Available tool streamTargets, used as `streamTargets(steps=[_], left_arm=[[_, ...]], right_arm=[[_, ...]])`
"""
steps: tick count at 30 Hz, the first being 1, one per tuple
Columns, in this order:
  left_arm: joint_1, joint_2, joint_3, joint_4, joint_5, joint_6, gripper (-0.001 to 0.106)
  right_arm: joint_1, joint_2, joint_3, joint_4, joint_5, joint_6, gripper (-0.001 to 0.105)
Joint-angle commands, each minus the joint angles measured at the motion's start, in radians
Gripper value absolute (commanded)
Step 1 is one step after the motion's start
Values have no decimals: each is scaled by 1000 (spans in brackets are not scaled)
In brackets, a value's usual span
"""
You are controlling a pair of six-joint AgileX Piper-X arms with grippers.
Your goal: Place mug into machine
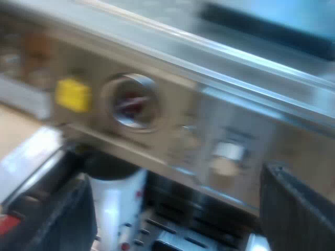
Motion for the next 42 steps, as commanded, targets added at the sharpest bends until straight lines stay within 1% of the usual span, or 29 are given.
streamTargets(steps=[1,2,3,5,7,8,9,11,12,14,17,21,23,24,26,30,31,32,35,36,40,41,42], left_arm=[[105,92,-73,15,28,-22,81],[124,106,-85,20,28,-22,81],[145,118,-92,21,28,-22,81],[187,136,-99,21,28,-22,81],[218,139,-98,23,28,-22,81],[240,139,-98,27,28,-22,81],[251,139,-98,31,28,-22,81],[288,139,-98,50,28,-22,81],[294,139,-98,55,28,-22,81],[328,139,-98,87,28,-22,81],[354,139,-98,112,28,-22,81],[366,139,-98,145,21,-22,81],[366,132,-98,171,-8,-22,81],[366,129,-98,181,-16,-20,81],[366,115,-98,199,-49,-16,81],[366,76,-98,206,-56,-9,81],[366,64,-98,207,-63,-4,81],[366,41,-98,207,-71,10,81],[366,5,-98,213,-87,26,81],[366,-25,-98,222,-94,33,81],[366,-80,-98,249,-106,48,81],[366,-153,-78,260,-108,56,81],[366,-168,-74,258,-108,56,81]], right_arm=[[-61,-52,-6,60,-37,14,67],[-126,-98,-6,113,-65,14,67],[-141,-102,-6,117,-72,14,67],[-235,-150,-6,169,-145,14,67],[-288,-164,-6,188,-180,24,67],[-374,-187,-6,227,-248,55,67],[-404,-191,-6,235,-262,60,67],[-526,-211,-6,285,-332,61,67],[-546,-214,-6,296,-349,61,66],[-655,-227,-6,334,-418,61,64],[-791,-245,8,348,-502,61,63],[-925,-281,50,348,-552,56,63],[-1002,-313,86,350,-609,55,63],[-1021,-323,97,350,-616,53,63],[-1083,-367,142,352,-652,29,63],[-1121,-410,177,361,-687,-18,63],[-1142,-464,209,386,-708,-34,63],[-1142,-492,219,400,-704,-42,63],[-1142,-534,227,419,-704,-60,63],[-1142,-574,227,427,-704,-76,63],[-1142,-650,227,442,-704,-85,63],[-1142,-680,227,456,-704,-85,63],[-1142,-692,227,459,-704,-85,63]])
